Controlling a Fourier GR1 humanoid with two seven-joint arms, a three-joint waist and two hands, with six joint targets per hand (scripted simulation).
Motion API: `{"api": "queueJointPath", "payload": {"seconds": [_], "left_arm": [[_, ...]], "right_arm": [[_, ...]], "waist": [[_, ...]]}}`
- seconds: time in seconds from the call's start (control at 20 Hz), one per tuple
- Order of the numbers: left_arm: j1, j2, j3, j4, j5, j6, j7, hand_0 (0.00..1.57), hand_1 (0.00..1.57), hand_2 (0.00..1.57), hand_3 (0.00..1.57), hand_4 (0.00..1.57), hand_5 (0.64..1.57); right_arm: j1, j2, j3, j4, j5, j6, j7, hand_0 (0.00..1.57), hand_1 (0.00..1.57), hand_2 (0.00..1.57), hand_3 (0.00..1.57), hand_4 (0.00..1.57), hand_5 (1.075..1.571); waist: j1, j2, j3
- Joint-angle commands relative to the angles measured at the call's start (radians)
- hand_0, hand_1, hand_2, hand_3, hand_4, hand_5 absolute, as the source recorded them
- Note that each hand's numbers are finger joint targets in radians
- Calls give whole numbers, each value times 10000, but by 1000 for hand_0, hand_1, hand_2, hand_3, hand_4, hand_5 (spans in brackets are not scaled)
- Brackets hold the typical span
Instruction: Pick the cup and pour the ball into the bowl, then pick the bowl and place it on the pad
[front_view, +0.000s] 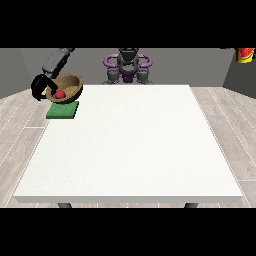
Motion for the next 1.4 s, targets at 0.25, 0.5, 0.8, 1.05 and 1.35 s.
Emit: {"api": "queueJointPath", "payload": {"seconds": [0.25,0.5,0.8,1.05,1.35], "left_arm": [[143,466,335,-140,400,-274,-315,0,0,0,0,1191,1561],[88,564,232,385,369,-180,-188,0,0,0,0,1194,1562],[-15,1161,437,792,307,-294,-603,0,0,0,0,1188,1565],[43,1076,458,435,706,-574,-674,0,0,0,0,1190,1566],[-15,1154,151,1292,147,-448,-1059,0,0,0,0,1205,1568]], "right_arm": [[-184,-973,-974,1326,-493,110,-173,1571,1571,1571,1163,191,1557],[-570,-799,-710,1031,-229,-686,20,1535,1535,1445,877,0,1553],[-978,14,-946,1113,-549,-1293,-656,1456,1456,1401,759,0,1532],[-1269,-759,-1241,1625,-576,-1093,-1331,1259,1259,1353,911,115,1529],[-1474,-114,315,1074,390,-831,11,0,0,0,0,0,1435]], "waist": [[164,501,2],[-142,43,-7],[12,658,-6],[316,1187,3],[60,518,-19]]}}
